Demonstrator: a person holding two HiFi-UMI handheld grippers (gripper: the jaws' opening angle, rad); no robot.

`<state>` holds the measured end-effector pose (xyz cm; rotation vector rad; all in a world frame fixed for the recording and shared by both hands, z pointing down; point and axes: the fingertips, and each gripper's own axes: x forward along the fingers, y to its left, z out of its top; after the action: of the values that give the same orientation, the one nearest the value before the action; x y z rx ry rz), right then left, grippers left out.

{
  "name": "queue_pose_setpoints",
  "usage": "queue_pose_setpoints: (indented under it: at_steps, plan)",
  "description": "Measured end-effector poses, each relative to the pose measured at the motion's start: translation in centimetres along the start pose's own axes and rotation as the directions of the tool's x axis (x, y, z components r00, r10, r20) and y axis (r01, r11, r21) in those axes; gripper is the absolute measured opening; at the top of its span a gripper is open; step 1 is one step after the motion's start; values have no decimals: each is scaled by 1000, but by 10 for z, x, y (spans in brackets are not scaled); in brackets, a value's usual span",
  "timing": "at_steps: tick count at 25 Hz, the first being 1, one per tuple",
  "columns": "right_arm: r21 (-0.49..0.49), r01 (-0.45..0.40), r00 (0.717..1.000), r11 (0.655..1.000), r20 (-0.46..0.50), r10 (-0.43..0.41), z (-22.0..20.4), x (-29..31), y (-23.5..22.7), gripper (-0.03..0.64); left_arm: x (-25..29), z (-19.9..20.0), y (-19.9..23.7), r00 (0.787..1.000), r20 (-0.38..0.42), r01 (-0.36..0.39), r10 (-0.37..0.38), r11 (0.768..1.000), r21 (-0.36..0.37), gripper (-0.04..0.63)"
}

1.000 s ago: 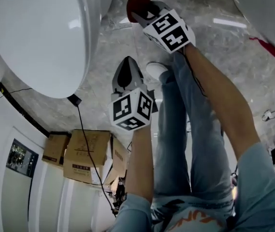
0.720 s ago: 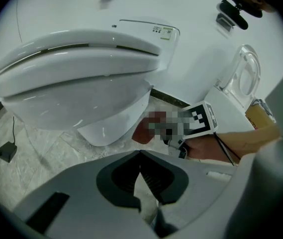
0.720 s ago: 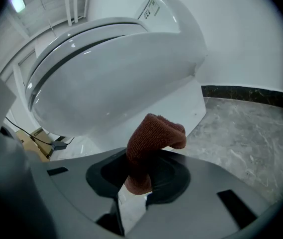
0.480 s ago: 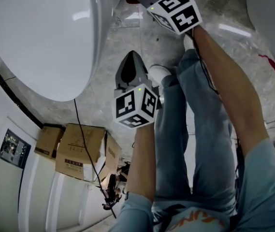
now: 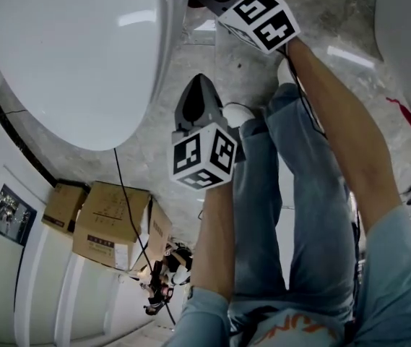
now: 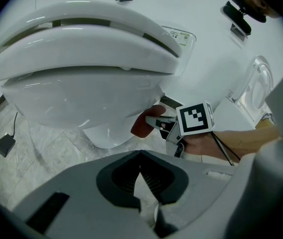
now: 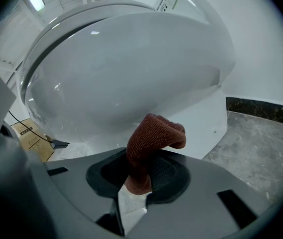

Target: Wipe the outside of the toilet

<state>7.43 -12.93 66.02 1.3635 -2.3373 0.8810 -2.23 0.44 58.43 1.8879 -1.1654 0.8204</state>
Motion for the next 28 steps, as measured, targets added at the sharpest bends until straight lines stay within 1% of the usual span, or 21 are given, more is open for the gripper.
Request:
queue_pose_setpoints:
  at_steps: [5, 9, 16, 22, 25, 28]
  plan:
    - [-122, -3, 999, 993, -38, -2, 4, 1, 16, 86, -6, -2, -5, 1000, 4, 11, -11, 1000, -27, -8]
    - [-197, -37, 997, 980, -72, 23, 1, 2, 40, 86, -18, -11, -4, 1000, 0, 13, -13, 999, -47, -8]
    - [-212, -45, 993, 976, -112, 21, -8, 0, 77, 86, -44, -20, 14, 1000, 1, 10, -10, 996, -87, -8]
    - [-196, -48, 988, 979, -152, 18, -19, 2, 110, 87, -71, -32, 36, 1000, -7, 0, -1, 993, -121, -8]
    - [-192, -52, 984, 980, -179, 17, -29, 3, 125, 87, -83, -34, 45, 1000, 2, 3, -2, 992, -128, -8]
    - [-179, -39, 983, 983, -184, 6, -32, 9, 141, 87, -96, -33, 62, 1000, 13, -1, 3, 991, -131, -8]
